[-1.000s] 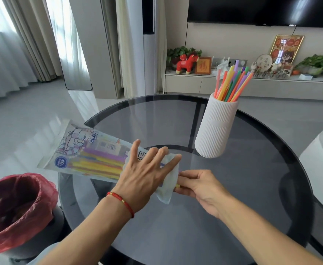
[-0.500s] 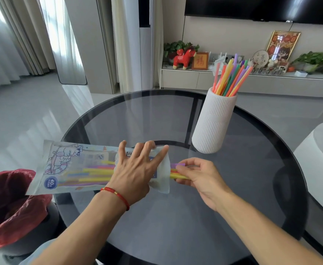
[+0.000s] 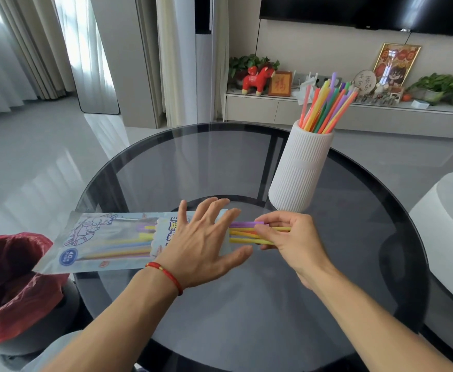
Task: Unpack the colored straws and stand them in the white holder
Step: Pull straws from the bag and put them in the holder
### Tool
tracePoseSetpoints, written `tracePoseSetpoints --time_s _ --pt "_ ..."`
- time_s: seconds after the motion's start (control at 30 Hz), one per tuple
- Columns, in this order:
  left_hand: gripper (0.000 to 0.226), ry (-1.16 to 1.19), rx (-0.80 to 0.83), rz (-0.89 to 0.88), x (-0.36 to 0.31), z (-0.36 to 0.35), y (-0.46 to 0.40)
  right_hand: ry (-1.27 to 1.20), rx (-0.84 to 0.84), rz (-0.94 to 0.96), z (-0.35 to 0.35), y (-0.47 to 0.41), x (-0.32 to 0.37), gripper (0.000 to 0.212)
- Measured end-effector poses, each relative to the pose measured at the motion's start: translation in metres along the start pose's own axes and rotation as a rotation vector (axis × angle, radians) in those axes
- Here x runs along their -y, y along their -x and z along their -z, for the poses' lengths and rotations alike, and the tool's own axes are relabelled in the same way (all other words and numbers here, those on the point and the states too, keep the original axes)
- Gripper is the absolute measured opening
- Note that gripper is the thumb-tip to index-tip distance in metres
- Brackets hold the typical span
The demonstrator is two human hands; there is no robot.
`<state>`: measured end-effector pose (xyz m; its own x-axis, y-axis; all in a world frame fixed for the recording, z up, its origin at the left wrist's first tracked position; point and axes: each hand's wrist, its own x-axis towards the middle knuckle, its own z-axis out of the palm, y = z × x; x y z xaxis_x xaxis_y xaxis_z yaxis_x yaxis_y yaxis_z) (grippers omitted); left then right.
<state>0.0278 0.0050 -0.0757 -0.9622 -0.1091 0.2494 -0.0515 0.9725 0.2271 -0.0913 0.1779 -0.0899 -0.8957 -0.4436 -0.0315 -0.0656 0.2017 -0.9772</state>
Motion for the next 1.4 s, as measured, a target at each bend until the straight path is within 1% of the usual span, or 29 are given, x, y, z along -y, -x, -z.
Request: tracePoseSetpoints --time_s 0.07,0.13,0.2,0.3,0.37,0.47,0.57,0.63,0.7,0.77,0.87,0.93,0.97,1.03,1.07,1.1,1.13,1.2,1.23,1.27,1.4 --pt "0.065 -0.024 -0.006 -0.001 -0.002 -0.003 -0.001 0.040 0.024 0.019 -0.001 0.003 0.003 0.005" --pt "0.060 0.001 0.003 0.016 -0.003 -0.004 -0.001 0.099 0.039 0.053 0.001 0.003 0.006 0.007" --pt "0.057 0.032 0.008 0.037 -0.003 -0.006 -0.002 0.226 0.010 0.134 0.006 0.002 0.007 0.010" --pt "0.041 -0.008 0.021 0.054 0.001 -0.010 -0.004 0.358 -0.020 0.219 0.014 0.001 0.012 0.010" --pt "0.036 -0.020 0.034 0.055 0.002 -0.014 -0.004 0.383 -0.003 0.220 0.019 0.001 0.014 0.009" --pt "0.035 -0.042 0.046 0.059 0.003 -0.016 -0.003 0.344 0.042 0.197 0.028 0.001 0.017 0.013" --pt "0.034 -0.055 0.058 0.090 0.004 -0.015 -0.004 0.195 0.067 0.125 0.041 0.000 0.022 0.014" --pt "0.032 -0.063 0.066 0.105 0.004 -0.015 -0.004 -0.007 0.086 0.059 0.050 0.001 0.024 0.012" --pt "0.033 -0.090 0.067 0.110 0.002 -0.015 -0.004 -0.239 0.115 -0.027 0.056 0.001 0.028 0.003" --pt "0.039 -0.119 0.064 0.108 -0.001 -0.015 -0.004 -0.438 0.146 -0.095 0.057 0.001 0.032 0.022" --pt "0.044 -0.120 0.056 0.129 -0.002 -0.014 -0.006 -0.718 0.119 -0.217 0.051 0.001 0.035 0.052" --pt "0.045 -0.109 0.049 0.146 0.000 -0.013 -0.007 -0.805 0.118 -0.265 0.042 0.003 0.035 0.064" --pt "0.045 -0.105 0.045 0.147 0.000 -0.013 -0.007 -0.783 0.137 -0.274 0.035 0.005 0.035 0.066" --pt "0.045 -0.114 0.044 0.135 -0.003 -0.013 -0.006 -0.656 0.205 -0.243 0.018 0.009 0.029 0.069" --pt "0.045 -0.122 0.049 0.120 -0.005 -0.014 -0.005 -0.587 0.232 -0.205 0.008 0.011 0.025 0.068" --pt "0.044 -0.128 0.058 0.101 -0.008 -0.015 -0.005 -0.528 0.237 -0.159 -0.001 0.013 0.021 0.062" --pt "0.041 -0.128 0.065 0.084 -0.009 -0.016 -0.004 -0.479 0.218 -0.110 -0.009 0.014 0.019 0.050" --pt "0.033 -0.098 0.052 0.082 -0.007 -0.019 -0.004 -0.393 0.120 -0.044 -0.016 0.011 0.018 0.021" --pt "0.029 -0.073 0.038 0.092 -0.004 -0.020 -0.004 -0.355 0.072 -0.025 -0.014 0.008 0.019 0.018" --pt "0.027 -0.053 0.035 0.102 0.000 -0.021 -0.005 -0.310 0.031 -0.004 -0.008 0.004 0.021 0.019" --pt "0.029 -0.014 0.087 0.102 0.009 -0.028 -0.005 -0.141 -0.125 0.130 0.033 -0.001 0.032 0.024"
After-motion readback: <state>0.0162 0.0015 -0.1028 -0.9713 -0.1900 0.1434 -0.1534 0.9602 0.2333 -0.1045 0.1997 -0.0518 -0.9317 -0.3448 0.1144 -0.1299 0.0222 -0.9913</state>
